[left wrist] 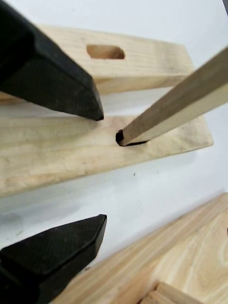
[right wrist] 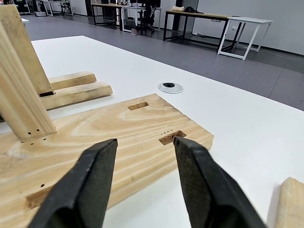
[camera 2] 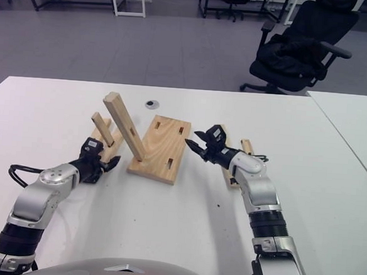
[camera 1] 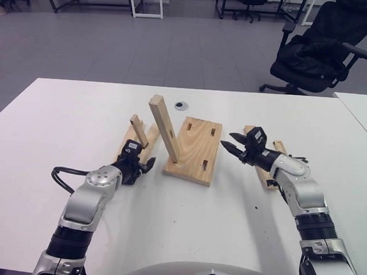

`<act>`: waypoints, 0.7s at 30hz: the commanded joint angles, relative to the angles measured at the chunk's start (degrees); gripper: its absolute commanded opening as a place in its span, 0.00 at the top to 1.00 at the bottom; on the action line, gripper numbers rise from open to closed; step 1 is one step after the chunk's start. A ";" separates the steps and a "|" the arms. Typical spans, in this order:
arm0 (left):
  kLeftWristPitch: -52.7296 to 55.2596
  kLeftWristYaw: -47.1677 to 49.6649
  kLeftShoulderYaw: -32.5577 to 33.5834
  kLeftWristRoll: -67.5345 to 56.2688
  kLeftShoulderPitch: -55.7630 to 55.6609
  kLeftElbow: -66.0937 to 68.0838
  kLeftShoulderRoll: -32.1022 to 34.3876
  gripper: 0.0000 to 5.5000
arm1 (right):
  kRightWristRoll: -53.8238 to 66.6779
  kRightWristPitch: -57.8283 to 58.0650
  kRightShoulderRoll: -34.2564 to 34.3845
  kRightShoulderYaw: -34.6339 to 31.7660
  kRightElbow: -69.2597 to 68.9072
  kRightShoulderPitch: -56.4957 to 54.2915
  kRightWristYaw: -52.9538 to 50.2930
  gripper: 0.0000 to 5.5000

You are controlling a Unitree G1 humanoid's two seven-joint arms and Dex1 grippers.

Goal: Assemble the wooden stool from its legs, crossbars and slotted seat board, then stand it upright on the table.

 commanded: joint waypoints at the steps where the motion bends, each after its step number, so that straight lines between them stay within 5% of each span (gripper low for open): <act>1: -0.41 0.11 0.57 0.63 0.98 0.38 0.32 0.34 | -0.08 0.48 0.18 0.07 -0.72 0.68 -0.28 0.60; 7: 0.53 -0.34 -0.17 0.96 2.59 2.14 0.10 0.34 | -0.30 0.36 0.46 0.48 -0.44 0.26 -0.54 0.60; 16: -0.17 -1.39 -3.49 3.90 1.56 2.75 3.18 0.62 | -0.53 0.17 0.76 0.53 -0.44 0.05 -1.30 0.60; 21: -3.89 -0.31 5.34 -2.68 -3.33 0.99 -2.14 0.62 | 0.87 3.30 1.27 -2.90 1.95 -3.05 -4.52 0.60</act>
